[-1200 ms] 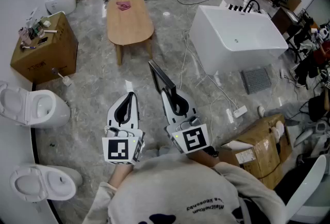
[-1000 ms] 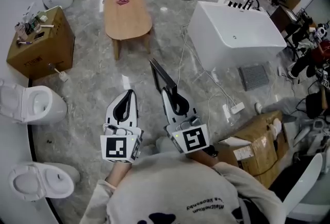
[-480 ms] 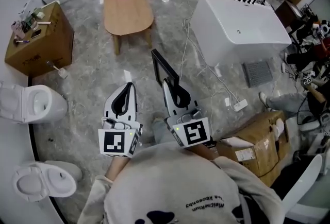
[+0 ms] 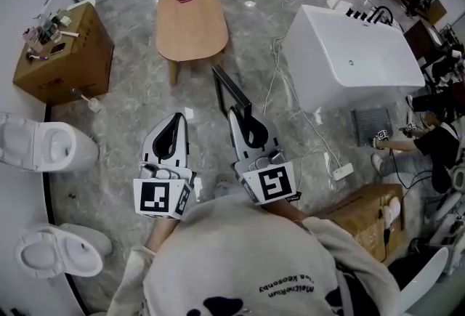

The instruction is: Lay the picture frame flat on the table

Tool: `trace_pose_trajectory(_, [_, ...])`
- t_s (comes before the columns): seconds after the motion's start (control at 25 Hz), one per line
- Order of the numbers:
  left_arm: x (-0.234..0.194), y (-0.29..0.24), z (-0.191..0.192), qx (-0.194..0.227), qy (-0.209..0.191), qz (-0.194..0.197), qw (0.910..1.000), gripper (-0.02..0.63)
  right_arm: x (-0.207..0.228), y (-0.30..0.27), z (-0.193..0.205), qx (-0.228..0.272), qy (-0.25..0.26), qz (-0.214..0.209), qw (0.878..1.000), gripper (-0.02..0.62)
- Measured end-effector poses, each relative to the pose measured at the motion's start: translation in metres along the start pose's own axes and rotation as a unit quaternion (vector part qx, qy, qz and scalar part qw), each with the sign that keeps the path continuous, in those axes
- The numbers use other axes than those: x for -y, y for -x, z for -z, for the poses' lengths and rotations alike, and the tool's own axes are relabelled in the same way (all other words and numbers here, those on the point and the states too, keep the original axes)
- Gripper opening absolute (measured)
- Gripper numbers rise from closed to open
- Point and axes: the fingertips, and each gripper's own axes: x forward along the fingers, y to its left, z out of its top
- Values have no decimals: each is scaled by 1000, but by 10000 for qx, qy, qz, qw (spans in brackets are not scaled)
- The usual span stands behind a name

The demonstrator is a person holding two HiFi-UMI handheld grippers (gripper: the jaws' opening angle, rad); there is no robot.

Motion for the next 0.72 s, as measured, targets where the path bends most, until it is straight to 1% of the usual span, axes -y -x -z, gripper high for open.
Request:
trace_pose_trajectory(0.24, [-2, -26, 7, -5, -35, -151, 9999, 8, 24, -20, 11, 34, -79, -144, 9999, 35])
trace_pose_trajectory(0.48, [-14, -39, 18, -86, 78, -246, 9996, 8, 32, -29, 25, -103, -104, -183, 9997, 35])
trace_pose_trajectory(0.72, [-34, -61, 31, -212, 153, -150, 9995, 8, 35, -53, 37, -250, -116, -134, 9995, 35])
